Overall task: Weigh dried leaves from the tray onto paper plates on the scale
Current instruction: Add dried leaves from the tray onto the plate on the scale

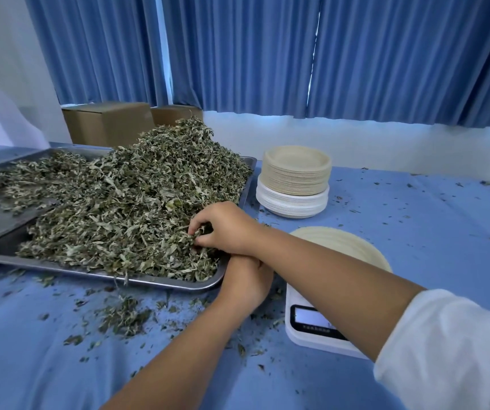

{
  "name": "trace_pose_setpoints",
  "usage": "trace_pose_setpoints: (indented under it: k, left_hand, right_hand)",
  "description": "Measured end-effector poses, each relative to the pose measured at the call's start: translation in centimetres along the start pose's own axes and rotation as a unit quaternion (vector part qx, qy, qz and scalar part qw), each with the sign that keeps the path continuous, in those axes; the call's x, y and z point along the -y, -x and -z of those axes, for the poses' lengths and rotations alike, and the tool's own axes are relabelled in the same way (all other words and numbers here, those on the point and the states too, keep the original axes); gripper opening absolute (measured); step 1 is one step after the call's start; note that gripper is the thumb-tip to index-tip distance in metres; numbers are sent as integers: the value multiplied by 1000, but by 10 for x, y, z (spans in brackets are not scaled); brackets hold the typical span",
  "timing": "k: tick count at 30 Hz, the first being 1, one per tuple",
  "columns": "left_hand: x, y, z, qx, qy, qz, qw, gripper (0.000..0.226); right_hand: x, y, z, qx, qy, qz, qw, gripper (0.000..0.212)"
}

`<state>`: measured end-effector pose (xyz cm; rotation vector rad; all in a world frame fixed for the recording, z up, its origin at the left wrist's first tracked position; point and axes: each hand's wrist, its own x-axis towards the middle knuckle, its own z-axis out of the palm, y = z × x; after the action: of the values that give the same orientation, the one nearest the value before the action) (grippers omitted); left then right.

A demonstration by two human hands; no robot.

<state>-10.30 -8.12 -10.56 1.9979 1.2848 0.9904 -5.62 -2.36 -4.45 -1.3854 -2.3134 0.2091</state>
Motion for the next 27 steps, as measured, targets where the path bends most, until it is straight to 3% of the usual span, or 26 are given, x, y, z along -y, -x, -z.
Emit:
trace_pose_setpoints:
  k: [4, 8, 14, 19, 23, 27]
  left_hand:
    - [1, -7, -2, 21, 0, -34, 999, 13]
    - [4, -12, -2, 26, 31, -24, 999, 30]
    - [4, -11, -3, 21, 62, -34, 997, 16]
    - [1, -13, -3, 45, 131, 30, 990, 25]
    - [-1, -15, -7, 61, 365, 157, 916, 23]
    - [2, -19, -9, 74, 494, 214, 840, 33]
  right_hand:
    - [0, 4, 7, -52, -65, -21, 996, 17]
    - [0, 3, 21, -102, -102, -41, 989, 14]
    - [0, 20, 58, -171, -185, -86, 964, 11]
    - [-21, 68, 86, -164, -273, -136, 938, 11]
    - [-43, 111, 98, -136, -211, -180, 951, 12]
    - [-59, 136, 101, -55, -108, -232, 965, 10]
